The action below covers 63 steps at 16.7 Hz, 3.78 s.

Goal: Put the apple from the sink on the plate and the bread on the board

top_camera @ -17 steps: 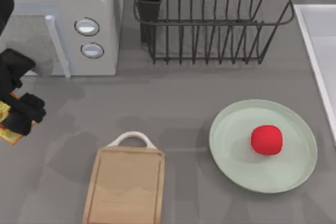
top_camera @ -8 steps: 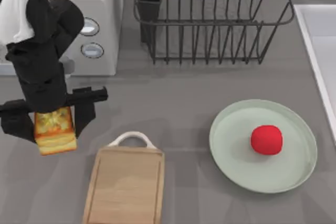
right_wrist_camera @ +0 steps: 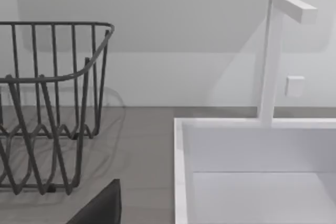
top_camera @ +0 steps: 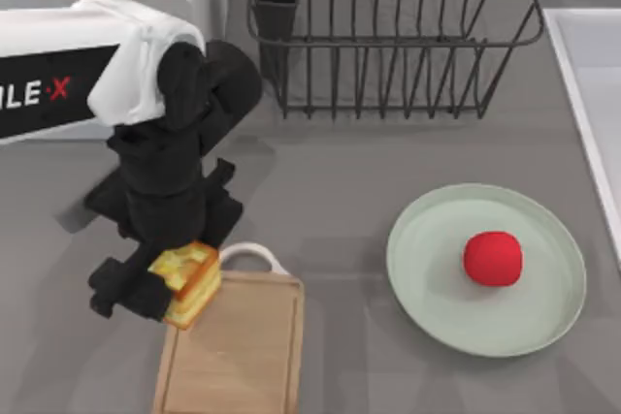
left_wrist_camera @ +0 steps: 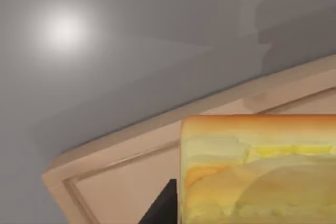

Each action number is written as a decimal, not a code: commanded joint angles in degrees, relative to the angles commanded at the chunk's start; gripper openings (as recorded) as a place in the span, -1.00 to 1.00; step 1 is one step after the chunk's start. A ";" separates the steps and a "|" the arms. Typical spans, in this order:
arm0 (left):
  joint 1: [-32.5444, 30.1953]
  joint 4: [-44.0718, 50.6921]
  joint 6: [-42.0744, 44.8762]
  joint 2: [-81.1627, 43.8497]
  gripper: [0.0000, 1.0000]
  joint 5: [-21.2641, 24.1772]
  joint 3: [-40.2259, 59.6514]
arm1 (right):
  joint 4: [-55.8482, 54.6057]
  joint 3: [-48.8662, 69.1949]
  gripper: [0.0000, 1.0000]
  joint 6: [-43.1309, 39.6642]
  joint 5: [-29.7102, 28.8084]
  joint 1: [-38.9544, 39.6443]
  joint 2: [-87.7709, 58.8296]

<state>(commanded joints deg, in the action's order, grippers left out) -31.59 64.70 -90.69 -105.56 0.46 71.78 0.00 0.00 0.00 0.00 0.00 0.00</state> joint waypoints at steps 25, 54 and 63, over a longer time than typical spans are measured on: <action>-8.25 -11.78 -37.60 2.33 -1.00 -0.81 -6.07 | 0.00 0.00 1.00 0.00 0.00 0.00 0.00; -8.33 -15.78 -37.77 0.90 1.00 -0.85 -8.51 | 0.00 0.00 1.00 0.00 0.00 0.00 0.00; -4.69 -20.44 -26.25 10.84 1.00 -0.98 -13.82 | 0.00 0.00 1.00 0.00 0.00 0.00 0.00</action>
<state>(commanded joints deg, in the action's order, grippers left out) -36.27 44.26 -116.94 -94.72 -0.52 57.96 0.00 0.00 0.00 0.00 0.00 0.00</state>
